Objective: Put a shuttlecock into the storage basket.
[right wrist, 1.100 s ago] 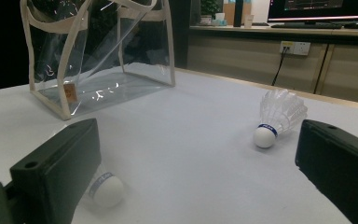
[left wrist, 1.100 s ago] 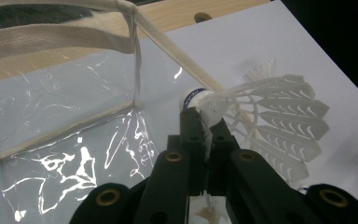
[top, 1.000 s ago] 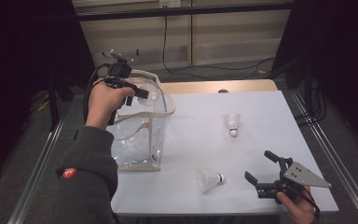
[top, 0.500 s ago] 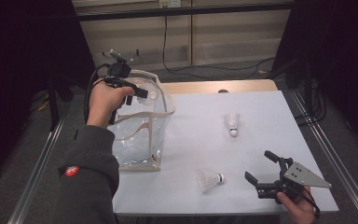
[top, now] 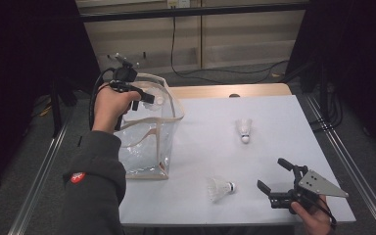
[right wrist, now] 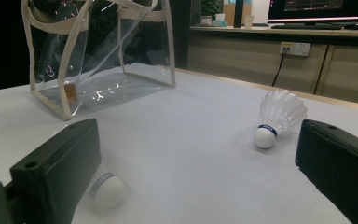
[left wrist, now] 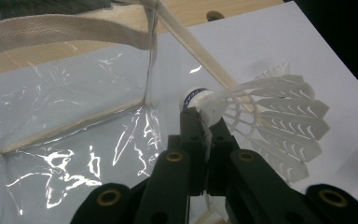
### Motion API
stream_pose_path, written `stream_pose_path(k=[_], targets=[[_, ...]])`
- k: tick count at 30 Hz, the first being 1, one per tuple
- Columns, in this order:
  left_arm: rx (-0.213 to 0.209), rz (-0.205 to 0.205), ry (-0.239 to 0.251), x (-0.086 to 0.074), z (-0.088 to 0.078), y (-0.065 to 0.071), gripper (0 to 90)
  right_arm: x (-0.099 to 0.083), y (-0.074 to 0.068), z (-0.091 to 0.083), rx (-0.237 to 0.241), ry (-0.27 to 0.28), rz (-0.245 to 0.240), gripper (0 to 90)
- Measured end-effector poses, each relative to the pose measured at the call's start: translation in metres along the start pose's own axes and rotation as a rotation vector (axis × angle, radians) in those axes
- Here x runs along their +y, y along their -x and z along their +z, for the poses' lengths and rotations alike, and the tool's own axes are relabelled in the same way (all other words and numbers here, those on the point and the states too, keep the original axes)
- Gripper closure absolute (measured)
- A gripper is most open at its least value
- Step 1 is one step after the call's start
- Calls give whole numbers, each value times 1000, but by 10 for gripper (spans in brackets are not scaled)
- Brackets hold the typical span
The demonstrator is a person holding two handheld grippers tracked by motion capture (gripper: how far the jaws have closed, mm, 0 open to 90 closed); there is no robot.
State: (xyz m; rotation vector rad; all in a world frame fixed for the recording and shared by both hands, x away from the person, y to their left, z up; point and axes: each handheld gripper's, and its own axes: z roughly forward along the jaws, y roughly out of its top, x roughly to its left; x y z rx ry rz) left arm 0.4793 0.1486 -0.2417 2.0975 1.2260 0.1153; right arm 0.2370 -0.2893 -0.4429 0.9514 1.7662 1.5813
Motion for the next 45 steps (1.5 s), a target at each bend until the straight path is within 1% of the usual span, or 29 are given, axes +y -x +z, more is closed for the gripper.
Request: stream_pose_path(k=[4,9,16,19,20,30,32,38,42,45], targets=[[5,-4,-3,-1,3,-2,892,0,0,0,-1,0,3,0],[14,-12,7,-1,5,-4,892,0,0,0,-1,-1,3,0],[14,-10,7,-1,6,-4,892,0,0,0,-2,0,2,0],[17,-9,10,0,6,-4,892,0,0,0,2,0,-13,0],[17,-9,11,0,6,-4,892,0,0,0,2,0,-7,0],[30,-7,18,0,8,-5,892,0,-1,0,5,-5,-9,0],[31,-14,21,0,8,-6,892,0,-1,0,5,-5,-11,0],[39,-15,18,0,10,-8,892,0,0,0,6,-4,-14,0],[44,-22,24,0,12,-9,891,0,-1,0,6,-4,-7,0],[49,-16,20,0,14,-10,891,0,0,0,5,-2,-8,0]])
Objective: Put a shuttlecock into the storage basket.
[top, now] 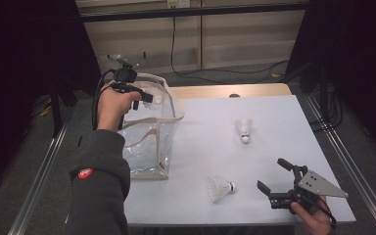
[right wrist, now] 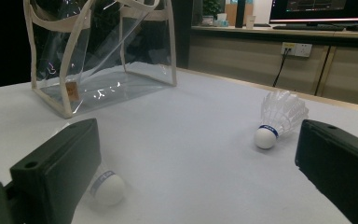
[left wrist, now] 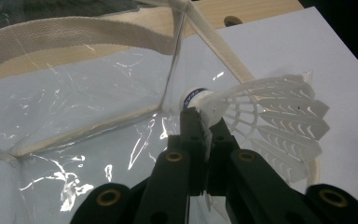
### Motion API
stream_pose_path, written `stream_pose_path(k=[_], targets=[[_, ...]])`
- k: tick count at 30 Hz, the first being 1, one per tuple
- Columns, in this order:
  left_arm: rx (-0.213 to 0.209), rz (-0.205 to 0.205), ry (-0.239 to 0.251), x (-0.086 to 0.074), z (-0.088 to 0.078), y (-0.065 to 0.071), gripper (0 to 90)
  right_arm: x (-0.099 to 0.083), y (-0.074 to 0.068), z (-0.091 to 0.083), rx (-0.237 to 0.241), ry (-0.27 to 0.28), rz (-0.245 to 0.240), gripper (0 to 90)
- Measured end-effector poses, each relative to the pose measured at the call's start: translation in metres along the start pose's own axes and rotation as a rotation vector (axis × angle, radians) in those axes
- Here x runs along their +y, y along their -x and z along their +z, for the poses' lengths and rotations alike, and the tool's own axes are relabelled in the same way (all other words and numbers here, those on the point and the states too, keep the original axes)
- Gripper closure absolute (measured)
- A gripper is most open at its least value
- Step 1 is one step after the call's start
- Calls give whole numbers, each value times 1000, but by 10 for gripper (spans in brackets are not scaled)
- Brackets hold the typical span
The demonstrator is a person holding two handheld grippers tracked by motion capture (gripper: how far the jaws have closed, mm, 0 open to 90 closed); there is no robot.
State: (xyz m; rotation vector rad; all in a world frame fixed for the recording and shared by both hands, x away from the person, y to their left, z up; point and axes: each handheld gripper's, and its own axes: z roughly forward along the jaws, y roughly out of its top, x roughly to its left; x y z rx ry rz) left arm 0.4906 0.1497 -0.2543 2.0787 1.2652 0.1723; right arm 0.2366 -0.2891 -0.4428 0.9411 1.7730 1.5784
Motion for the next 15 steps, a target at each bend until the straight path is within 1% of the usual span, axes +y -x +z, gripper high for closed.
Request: stream_pose_path(k=[9,11,15], targets=[[14,-10,8,0,3,-4,890,0,0,0,1,-1,-2,0],[29,-12,6,-1,3,-5,889,0,0,0,1,2,-1,0],[42,-21,11,-2,4,-9,889,0,0,0,-1,3,-2,0]])
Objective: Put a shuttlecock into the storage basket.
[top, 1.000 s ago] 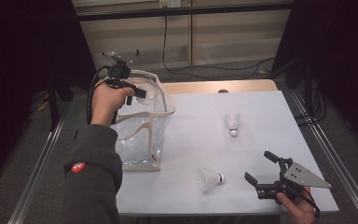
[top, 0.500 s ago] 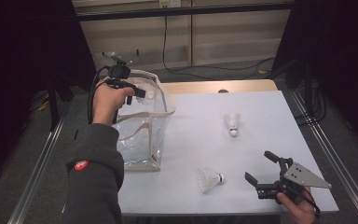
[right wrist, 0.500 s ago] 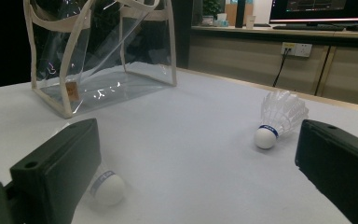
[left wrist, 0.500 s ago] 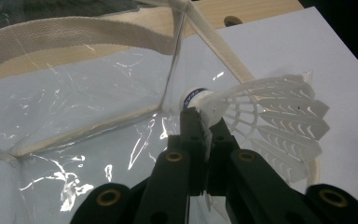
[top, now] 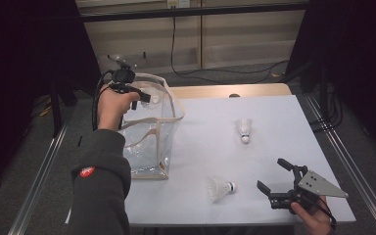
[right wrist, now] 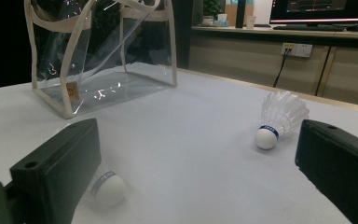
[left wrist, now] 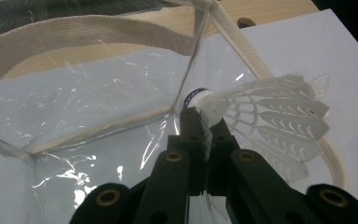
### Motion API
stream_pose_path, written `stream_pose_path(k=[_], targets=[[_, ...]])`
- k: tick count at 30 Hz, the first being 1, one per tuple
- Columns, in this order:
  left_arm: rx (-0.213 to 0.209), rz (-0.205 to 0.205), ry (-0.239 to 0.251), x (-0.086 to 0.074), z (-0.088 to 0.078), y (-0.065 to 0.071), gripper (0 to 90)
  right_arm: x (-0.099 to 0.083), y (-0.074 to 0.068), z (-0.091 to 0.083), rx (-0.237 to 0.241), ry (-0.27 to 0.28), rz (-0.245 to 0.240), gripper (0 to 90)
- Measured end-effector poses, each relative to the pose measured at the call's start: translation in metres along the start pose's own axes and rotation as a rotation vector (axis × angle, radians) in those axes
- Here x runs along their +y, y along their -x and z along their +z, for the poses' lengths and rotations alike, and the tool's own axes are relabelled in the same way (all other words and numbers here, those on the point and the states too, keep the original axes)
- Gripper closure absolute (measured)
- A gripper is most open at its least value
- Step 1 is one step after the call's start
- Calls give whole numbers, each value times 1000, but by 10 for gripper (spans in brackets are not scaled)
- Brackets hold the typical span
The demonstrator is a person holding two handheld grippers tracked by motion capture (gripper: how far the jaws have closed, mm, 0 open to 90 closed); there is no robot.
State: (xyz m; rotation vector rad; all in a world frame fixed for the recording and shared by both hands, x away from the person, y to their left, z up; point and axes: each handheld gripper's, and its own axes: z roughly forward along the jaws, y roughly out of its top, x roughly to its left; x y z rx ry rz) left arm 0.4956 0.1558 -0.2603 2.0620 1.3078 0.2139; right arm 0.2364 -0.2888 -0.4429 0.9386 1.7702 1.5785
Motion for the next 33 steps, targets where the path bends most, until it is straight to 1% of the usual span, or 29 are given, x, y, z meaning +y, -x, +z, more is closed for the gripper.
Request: stream_pose_path(k=[10,11,15,19,26,27,33], targets=[[18,-22,14,-3,3,-6,885,0,0,0,5,-2,-3,0],[19,-14,8,-3,3,-6,884,0,0,0,4,-1,-2,0],[21,-10,7,-2,6,-6,884,0,0,0,5,-2,-3,0],[30,-12,7,-2,8,-7,883,0,0,0,4,-1,-1,0],[33,-15,8,-1,12,-7,880,0,0,0,1,4,3,0],[34,-11,10,-1,12,-7,880,0,0,0,2,2,1,0],[40,-16,13,0,14,-9,880,0,0,0,7,1,7,0]])
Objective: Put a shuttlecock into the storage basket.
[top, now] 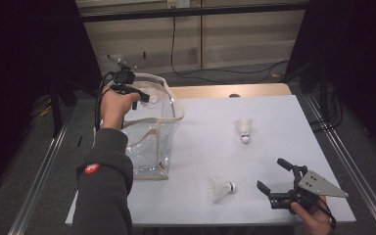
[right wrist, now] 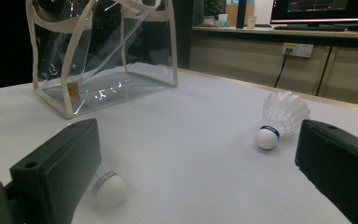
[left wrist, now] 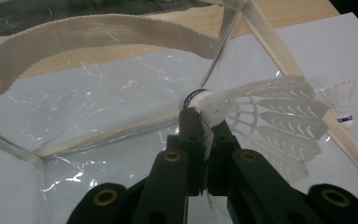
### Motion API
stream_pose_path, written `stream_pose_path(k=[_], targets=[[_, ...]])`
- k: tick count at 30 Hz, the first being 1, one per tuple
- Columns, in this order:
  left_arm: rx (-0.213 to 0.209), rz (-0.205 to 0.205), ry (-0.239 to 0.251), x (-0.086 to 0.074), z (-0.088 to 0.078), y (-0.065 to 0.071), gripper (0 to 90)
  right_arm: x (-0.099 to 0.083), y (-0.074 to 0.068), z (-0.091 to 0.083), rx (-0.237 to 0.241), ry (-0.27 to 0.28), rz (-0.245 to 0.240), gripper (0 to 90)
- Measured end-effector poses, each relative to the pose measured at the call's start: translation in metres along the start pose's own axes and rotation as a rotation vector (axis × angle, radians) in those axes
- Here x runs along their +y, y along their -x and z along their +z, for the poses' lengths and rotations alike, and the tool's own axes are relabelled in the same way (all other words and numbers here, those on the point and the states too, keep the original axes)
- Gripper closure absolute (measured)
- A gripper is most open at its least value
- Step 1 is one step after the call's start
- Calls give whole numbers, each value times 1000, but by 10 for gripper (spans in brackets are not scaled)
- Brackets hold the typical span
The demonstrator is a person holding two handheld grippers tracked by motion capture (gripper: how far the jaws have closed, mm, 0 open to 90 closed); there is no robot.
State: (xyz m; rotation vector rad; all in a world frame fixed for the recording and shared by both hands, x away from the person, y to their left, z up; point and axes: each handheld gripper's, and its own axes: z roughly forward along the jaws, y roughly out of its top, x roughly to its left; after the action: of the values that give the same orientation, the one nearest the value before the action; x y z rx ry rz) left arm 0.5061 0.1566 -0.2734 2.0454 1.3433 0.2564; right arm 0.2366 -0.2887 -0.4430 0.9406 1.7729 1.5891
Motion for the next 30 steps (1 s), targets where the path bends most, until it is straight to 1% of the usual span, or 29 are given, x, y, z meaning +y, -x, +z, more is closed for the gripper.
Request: stream_pose_path(k=[5,10,12,15,16,20,25,26,29,30], targets=[[10,2,5,0,1,-1,877,0,1,0,-3,2,-8,0],[10,6,0,0,3,-1,876,0,0,0,-1,3,-6,0],[11,3,3,1,3,-1,875,0,0,0,-2,3,-1,0],[16,1,5,1,5,0,864,0,1,-1,-3,1,-9,0],[13,0,2,1,5,-1,863,0,1,-1,-4,2,-8,0],[20,8,-3,0,7,-2,863,0,1,0,-3,1,-8,0],[27,8,-4,0,9,-2,863,0,1,0,-3,1,-6,0],[29,4,-3,0,9,-2,853,0,0,0,-2,0,-5,0],[36,7,-3,0,9,-3,836,0,1,0,-2,1,-7,0],[31,9,-2,0,9,-3,828,0,1,0,-2,1,-7,0]])
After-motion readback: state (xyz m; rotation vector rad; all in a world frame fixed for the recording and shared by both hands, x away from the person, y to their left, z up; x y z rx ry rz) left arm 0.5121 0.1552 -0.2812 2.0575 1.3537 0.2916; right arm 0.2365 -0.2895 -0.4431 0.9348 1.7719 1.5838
